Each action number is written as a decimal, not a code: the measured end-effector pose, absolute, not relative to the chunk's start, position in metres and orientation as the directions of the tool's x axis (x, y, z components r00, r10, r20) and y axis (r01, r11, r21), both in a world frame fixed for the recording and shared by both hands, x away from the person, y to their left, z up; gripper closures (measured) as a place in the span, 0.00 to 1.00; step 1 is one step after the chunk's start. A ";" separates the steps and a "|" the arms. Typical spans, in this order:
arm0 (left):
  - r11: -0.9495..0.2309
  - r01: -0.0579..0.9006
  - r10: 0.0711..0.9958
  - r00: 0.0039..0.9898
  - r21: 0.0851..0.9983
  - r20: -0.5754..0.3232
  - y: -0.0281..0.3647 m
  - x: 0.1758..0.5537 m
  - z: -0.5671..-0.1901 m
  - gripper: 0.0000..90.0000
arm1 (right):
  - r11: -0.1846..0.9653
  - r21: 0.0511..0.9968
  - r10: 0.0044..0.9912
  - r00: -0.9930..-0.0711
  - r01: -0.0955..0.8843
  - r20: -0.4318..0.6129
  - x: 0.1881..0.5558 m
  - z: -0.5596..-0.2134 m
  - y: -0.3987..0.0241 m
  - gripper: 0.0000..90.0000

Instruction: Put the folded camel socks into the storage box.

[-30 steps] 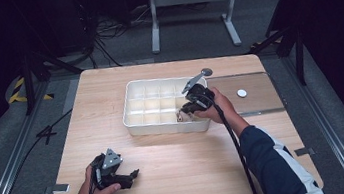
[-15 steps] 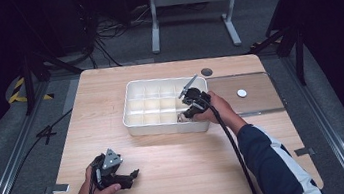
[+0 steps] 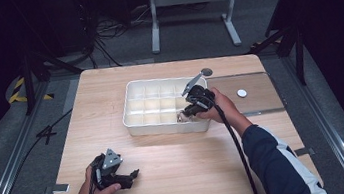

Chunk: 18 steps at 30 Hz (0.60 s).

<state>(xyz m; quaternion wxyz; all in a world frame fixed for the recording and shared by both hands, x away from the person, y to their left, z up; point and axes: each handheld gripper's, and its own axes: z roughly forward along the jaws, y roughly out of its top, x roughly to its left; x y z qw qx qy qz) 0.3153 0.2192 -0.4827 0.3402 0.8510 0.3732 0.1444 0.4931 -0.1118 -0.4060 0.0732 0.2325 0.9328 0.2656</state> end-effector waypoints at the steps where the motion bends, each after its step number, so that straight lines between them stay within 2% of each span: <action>1: -0.493 0.536 0.733 0.681 0.685 -0.005 0.219 0.315 -0.483 0.15 | 0.749 0.535 0.471 -0.882 0.392 -0.013 0.492 -0.404 -0.112 0.91; 12: -0.491 0.537 0.733 0.680 0.686 -0.007 0.219 0.315 -0.483 0.15 | 0.721 0.601 0.453 -0.891 0.345 -0.031 0.475 -0.390 -0.117 0.89; 18: -0.494 0.536 0.733 0.680 0.685 -0.003 0.219 0.315 -0.483 0.15 | 0.713 0.615 0.453 -0.891 0.337 -0.036 0.468 -0.385 -0.124 0.83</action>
